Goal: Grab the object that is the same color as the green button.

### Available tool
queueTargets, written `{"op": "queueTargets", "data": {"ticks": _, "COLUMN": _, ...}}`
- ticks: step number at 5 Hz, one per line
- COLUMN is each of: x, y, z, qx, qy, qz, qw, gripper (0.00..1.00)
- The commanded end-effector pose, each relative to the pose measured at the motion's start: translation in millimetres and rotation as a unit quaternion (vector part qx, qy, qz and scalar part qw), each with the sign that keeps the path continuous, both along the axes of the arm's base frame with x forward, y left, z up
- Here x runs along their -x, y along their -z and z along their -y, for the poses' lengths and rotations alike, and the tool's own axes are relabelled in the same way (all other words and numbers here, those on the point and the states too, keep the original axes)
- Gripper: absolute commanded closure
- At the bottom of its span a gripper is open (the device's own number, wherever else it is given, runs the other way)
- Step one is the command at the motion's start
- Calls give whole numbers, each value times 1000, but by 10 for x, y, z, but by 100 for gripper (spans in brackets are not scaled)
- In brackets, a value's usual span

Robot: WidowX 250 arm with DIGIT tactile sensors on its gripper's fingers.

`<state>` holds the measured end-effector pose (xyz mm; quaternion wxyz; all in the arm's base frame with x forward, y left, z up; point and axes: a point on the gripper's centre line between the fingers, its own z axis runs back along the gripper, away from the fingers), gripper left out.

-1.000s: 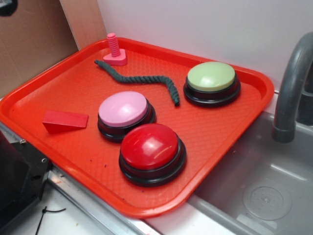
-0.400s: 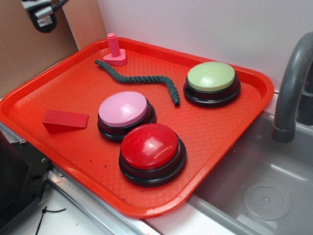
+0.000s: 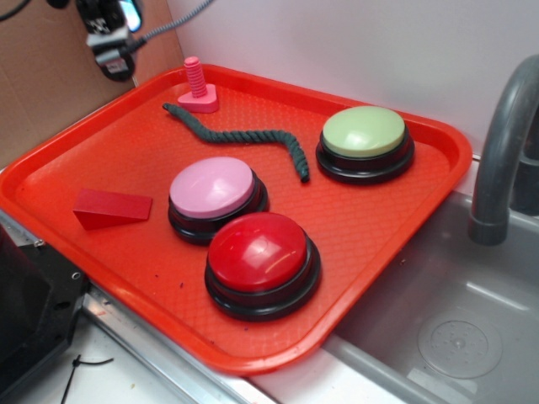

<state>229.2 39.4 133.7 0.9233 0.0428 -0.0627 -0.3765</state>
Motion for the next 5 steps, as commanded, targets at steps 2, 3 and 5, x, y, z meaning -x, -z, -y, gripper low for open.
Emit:
{"op": "queueTargets", "data": {"ticks": 2, "x": -470, "y": 529, "z": 160, "qx": -10, "qy": 103, "qz": -3, "qw": 995, "gripper": 0}}
{"op": "queueTargets", "data": {"ticks": 3, "x": -533, "y": 765, "z": 179, "qx": 4, "qy": 124, "qz": -25, "qw": 992, "gripper": 0}}
{"op": "queueTargets", "data": {"ticks": 5, "x": -593, "y": 1008, "z": 151, "qx": 6, "qy": 122, "qz": -45, "qw": 992, "gripper": 1}}
